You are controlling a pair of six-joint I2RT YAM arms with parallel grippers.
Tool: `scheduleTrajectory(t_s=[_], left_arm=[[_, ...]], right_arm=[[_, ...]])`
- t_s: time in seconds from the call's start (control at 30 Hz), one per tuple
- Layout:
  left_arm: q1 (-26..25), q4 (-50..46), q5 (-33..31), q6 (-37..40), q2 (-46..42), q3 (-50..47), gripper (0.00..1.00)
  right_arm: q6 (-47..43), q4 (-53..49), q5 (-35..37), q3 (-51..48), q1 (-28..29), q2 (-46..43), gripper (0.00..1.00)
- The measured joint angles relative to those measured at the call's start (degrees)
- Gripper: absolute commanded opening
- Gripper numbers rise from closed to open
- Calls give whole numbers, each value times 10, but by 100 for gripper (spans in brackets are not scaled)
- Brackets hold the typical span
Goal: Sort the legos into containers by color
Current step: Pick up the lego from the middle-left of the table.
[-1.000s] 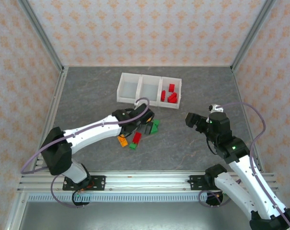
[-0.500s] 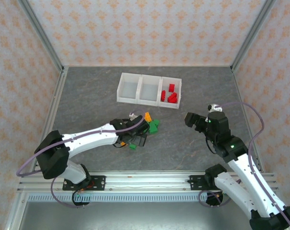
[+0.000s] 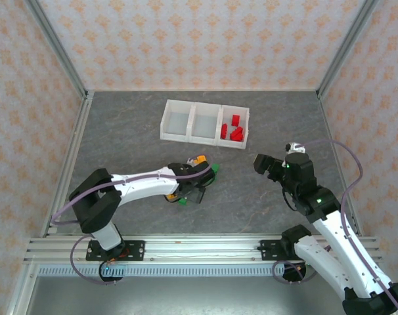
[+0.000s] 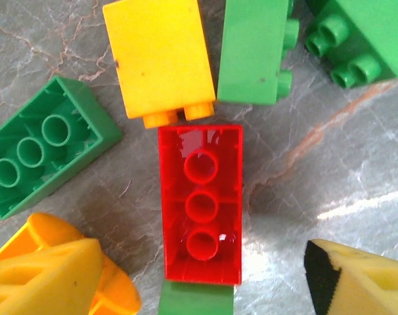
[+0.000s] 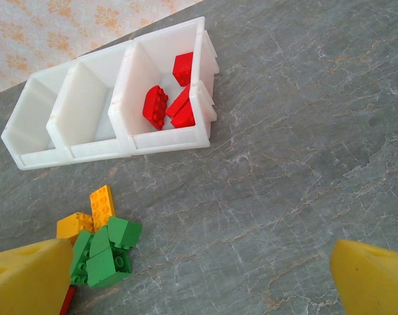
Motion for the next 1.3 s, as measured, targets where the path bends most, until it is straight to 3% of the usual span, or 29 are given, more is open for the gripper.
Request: scheduleTrajectory(t_s=[0.13, 0.5, 1.07, 1.3], left_arm=[[16, 2, 13, 17, 32, 29, 68], [51, 16, 28, 20, 55, 30, 57], [61, 38, 71, 11, 60, 12, 18], [57, 42, 68, 2, 21, 11, 16]], right_arm=[[0, 0, 0, 0, 0, -3, 100], [0, -2, 4, 0, 0, -9, 100], [0, -2, 5, 0, 0, -9, 100], [0, -2, 9, 0, 0, -9, 100]])
